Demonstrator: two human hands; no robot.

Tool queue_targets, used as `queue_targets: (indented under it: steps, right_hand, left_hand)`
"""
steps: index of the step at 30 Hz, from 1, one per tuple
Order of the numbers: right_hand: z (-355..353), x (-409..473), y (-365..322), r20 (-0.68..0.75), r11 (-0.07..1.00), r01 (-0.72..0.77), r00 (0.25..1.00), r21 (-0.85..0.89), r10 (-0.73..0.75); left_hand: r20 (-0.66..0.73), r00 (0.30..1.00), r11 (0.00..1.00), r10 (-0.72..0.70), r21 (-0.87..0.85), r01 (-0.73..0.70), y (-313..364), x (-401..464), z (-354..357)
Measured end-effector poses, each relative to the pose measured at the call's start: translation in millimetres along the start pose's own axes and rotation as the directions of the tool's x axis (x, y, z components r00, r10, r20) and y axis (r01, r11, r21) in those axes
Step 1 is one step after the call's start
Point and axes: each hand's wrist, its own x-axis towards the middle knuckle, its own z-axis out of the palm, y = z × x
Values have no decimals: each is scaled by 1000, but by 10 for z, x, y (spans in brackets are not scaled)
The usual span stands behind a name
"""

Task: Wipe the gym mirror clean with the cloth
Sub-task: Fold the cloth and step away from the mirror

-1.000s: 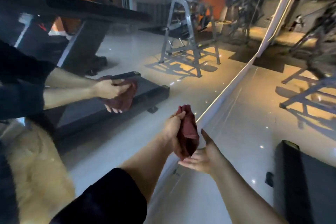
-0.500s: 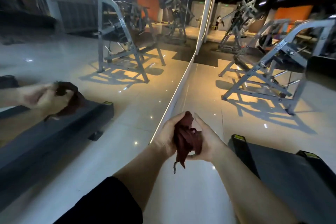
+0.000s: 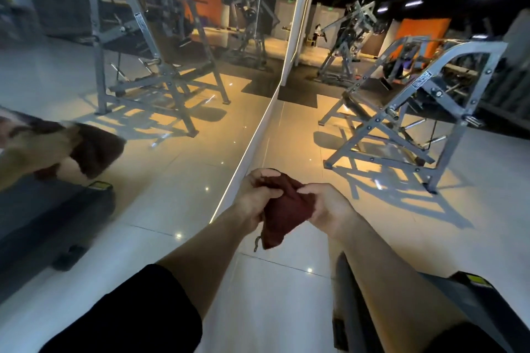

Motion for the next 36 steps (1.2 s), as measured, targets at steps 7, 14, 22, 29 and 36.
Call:
queue_targets:
  steps: [7,14,22,29,36]
  right_hand:
    - [-533,1966,-801,-219,998,-18,976,-56,5]
    - [-982,3883,-1564,-187,990,137,972,-45,-143]
    - [-1851,5884,-2748,-221,750,122,914,-650,-340]
    - [-3318,7326,-3587,-406,889,215,829,-405,-385]
    - [-5189,9064,-4104,-553,916,91,772,-391,-313]
  left_hand:
    - [-136,986,994,-94,41,100,233,1976,324]
    - [-4,1000,940,-8,340,8,305,4337,684]
    - [387,909,607,152,690,-395,612,7021,1655]
    - [568,820,651,67,598,-467,494,9169,3207]
    - [606,796,481,15,693,-537,-81,11201,4977]
